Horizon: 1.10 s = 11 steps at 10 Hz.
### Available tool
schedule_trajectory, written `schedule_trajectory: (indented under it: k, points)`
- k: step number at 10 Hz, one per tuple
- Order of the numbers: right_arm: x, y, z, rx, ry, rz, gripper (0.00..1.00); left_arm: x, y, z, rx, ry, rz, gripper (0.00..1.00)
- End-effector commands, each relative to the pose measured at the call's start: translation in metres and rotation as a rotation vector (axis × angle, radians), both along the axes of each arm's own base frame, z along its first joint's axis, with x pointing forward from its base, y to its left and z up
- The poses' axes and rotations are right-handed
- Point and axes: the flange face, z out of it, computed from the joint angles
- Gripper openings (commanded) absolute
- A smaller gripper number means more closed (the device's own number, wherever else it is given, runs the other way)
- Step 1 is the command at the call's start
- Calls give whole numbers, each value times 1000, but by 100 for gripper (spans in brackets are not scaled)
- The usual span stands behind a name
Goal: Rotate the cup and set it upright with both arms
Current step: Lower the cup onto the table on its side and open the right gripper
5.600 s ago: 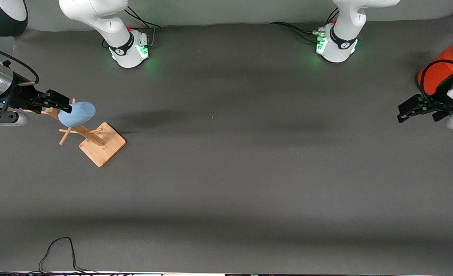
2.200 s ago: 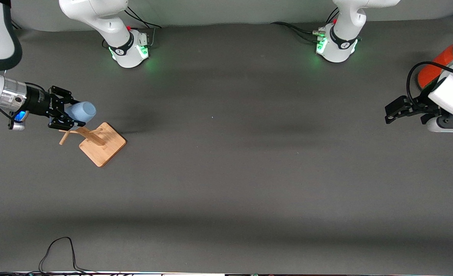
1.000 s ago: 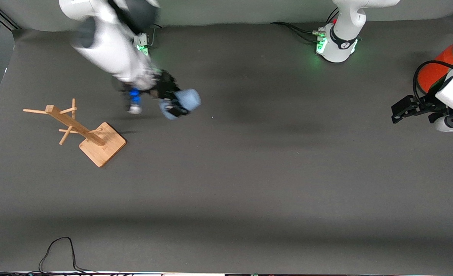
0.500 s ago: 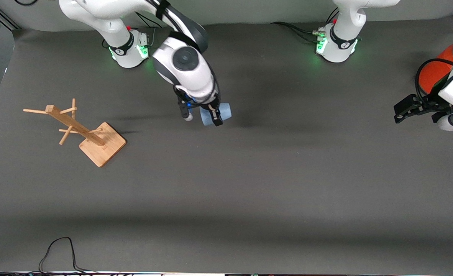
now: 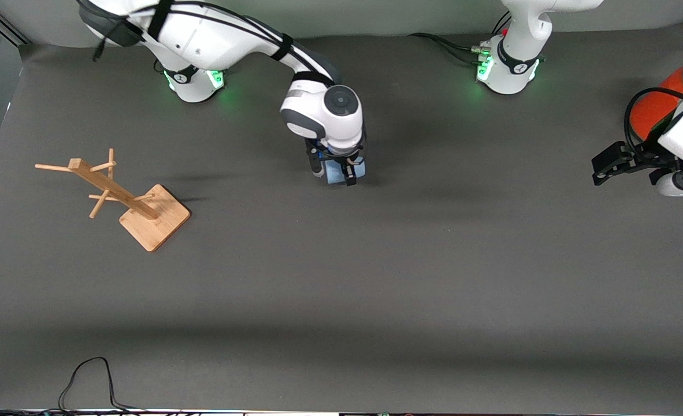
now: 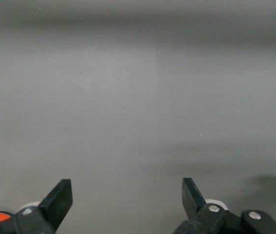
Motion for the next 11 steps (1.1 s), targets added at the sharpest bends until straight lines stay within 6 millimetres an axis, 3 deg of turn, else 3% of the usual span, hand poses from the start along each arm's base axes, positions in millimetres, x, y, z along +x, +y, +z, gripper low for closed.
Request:
schedule_trajectory:
  k: [1,3,4,5,7,9,11]
  points:
    - [16,11,-7,2,-33,-54,65,1,-4,4,15,-1,5,100]
    - [9,19,-22,-17,-68,-68,72,2,-5,2,26,-5,12,100]
    - [13,19,-22,-13,-70,-72,90,3,-4,2,30,-9,12,100]
    - [12,20,-21,-16,-72,-71,100,2,-6,1,31,-4,9,100]
    - [21,18,-4,-29,-89,-70,100,3,-6,0,31,0,9,100]
    - [37,5,48,-126,-104,25,100,2,-5,0,19,5,14,100]
    - [54,-15,106,-105,-115,110,100,2,-5,0,19,2,13,100]
